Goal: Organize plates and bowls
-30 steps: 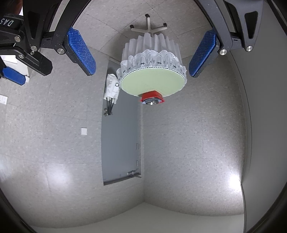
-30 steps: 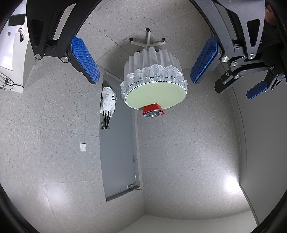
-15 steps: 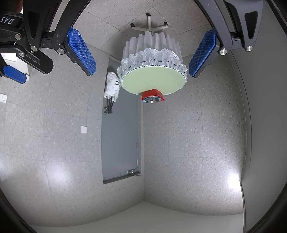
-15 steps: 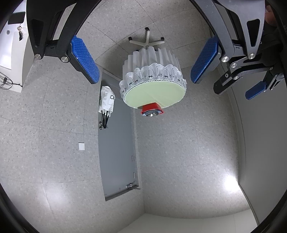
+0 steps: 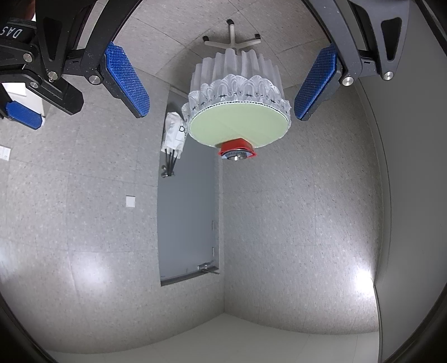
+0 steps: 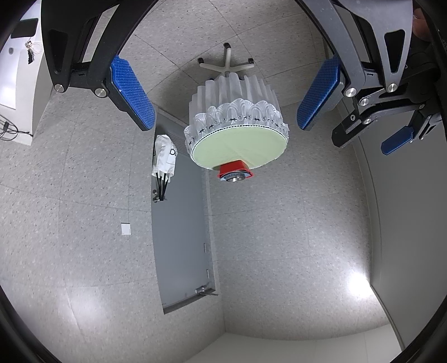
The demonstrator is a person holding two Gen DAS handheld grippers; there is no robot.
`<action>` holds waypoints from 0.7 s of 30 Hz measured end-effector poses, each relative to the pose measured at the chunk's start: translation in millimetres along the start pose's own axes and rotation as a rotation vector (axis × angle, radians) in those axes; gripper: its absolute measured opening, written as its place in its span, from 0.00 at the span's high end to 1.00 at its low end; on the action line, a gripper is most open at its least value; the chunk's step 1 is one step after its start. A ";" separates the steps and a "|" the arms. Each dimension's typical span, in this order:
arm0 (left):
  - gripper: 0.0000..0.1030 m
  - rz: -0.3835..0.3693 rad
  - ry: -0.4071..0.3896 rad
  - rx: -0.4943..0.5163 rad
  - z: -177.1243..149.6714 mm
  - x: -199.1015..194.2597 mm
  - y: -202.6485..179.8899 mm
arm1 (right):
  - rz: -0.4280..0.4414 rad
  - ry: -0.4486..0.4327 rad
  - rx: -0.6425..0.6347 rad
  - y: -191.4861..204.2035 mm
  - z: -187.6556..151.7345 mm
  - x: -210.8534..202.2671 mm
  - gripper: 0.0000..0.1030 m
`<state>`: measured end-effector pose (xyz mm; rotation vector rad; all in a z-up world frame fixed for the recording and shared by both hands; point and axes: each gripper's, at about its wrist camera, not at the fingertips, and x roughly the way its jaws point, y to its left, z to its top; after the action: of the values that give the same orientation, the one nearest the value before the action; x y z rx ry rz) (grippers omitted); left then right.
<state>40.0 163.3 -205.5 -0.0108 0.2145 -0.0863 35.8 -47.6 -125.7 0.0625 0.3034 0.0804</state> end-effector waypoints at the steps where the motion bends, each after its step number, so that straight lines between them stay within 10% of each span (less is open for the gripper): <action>1: 0.01 0.000 0.000 0.000 -0.2 0.3 0.1 | 0.001 0.000 0.001 -0.3 0.0 0.1 0.00; 21: 0.01 -0.004 -0.005 0.003 -3.0 2.8 5.4 | -0.003 -0.002 0.003 1.3 -3.5 0.4 0.00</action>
<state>42.5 168.4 -209.1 -0.0088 0.2092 -0.0904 35.1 -46.1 -129.1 0.0654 0.3018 0.0768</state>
